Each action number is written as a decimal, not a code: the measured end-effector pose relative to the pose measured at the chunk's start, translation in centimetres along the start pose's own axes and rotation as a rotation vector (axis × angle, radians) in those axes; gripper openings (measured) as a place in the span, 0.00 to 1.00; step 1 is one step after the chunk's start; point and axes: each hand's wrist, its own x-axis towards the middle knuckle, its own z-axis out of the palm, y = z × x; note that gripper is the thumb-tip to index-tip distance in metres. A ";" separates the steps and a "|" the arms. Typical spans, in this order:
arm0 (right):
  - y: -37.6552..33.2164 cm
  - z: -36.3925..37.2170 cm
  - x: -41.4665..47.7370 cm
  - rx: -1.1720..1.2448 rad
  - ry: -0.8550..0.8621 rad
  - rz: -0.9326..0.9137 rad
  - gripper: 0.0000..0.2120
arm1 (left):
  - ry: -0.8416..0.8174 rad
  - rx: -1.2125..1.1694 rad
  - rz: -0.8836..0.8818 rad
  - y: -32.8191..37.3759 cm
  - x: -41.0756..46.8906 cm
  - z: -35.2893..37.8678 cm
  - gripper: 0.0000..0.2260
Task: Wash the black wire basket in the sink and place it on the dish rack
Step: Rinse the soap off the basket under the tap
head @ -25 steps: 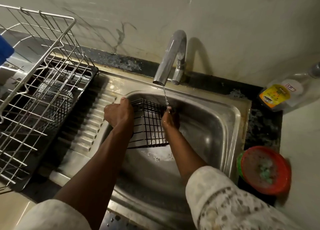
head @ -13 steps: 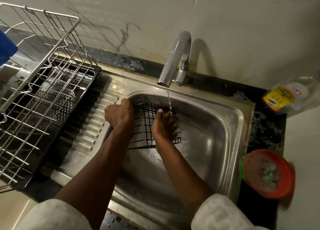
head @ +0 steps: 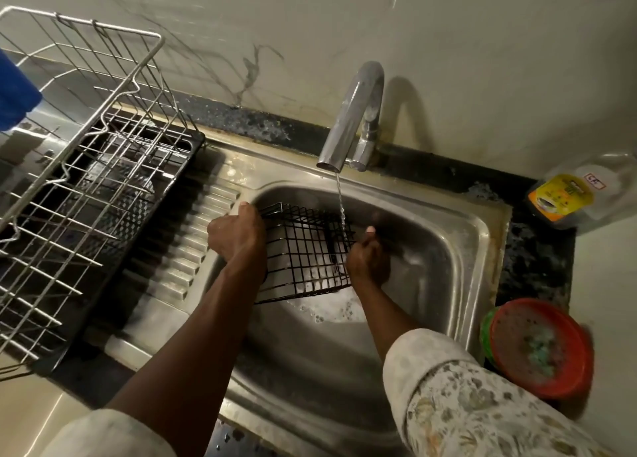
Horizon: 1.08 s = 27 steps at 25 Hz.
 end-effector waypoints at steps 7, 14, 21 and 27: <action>-4.5 -0.1 -3.8 -0.022 -0.229 0.039 0.37 | 0.005 0.002 0.031 0.1 -0.1 0.1 0.22; -8.9 0.9 -10.6 0.126 -0.449 -0.008 0.37 | 0.006 0.072 0.056 0.3 0.4 0.5 0.25; -4.9 0.2 -0.8 0.181 -0.459 0.157 0.32 | -0.001 0.070 0.098 0.0 -0.4 0.3 0.25; -7.2 0.8 -6.0 0.188 -0.390 0.063 0.31 | 0.013 0.072 0.119 0.5 -0.4 0.8 0.22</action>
